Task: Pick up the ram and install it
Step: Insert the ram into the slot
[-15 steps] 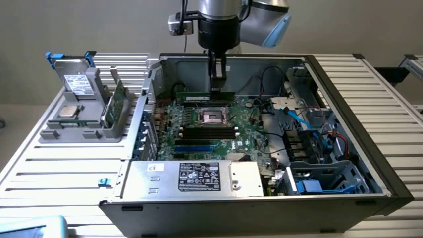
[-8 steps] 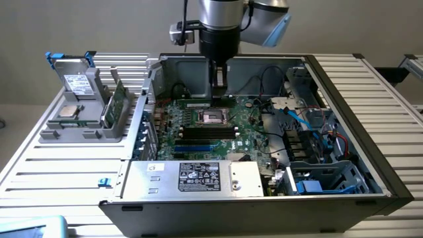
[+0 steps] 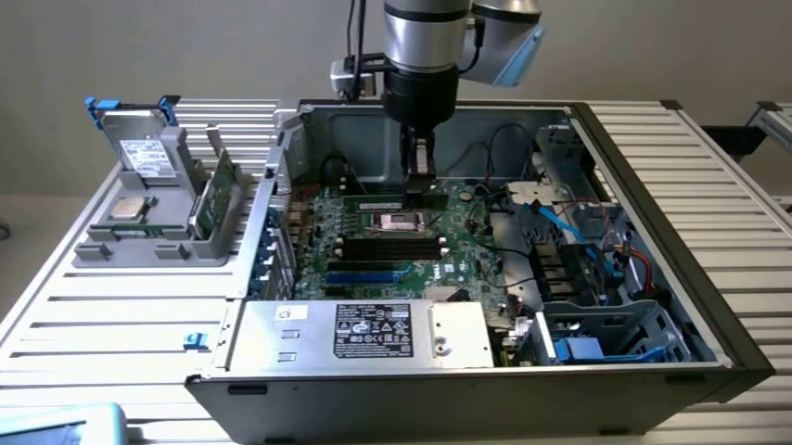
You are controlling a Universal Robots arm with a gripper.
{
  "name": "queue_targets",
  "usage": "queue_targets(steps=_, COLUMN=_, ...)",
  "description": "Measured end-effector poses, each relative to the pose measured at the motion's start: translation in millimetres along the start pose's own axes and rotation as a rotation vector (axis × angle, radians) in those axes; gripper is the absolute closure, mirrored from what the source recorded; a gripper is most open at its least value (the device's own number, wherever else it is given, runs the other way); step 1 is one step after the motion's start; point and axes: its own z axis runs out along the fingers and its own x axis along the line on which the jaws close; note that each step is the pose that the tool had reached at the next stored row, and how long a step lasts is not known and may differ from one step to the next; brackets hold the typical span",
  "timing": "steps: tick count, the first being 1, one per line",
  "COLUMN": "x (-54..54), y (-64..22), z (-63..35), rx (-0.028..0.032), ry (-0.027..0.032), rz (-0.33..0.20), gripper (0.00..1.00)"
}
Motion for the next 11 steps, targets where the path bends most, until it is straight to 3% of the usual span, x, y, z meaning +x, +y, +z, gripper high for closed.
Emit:
queue_targets(steps=2, x=-2.3, y=-0.8, z=2.4, rx=-0.0003, ry=0.0046, rz=0.000, gripper=0.87)
queue_targets(steps=5, x=-4.1, y=-1.4, z=4.4, rx=-0.0004, ry=0.0187, rz=0.000, gripper=0.87)
queue_targets(steps=11, x=-4.1, y=-1.4, z=4.3, rx=-0.0006, ry=0.0204, rz=0.001, gripper=0.87)
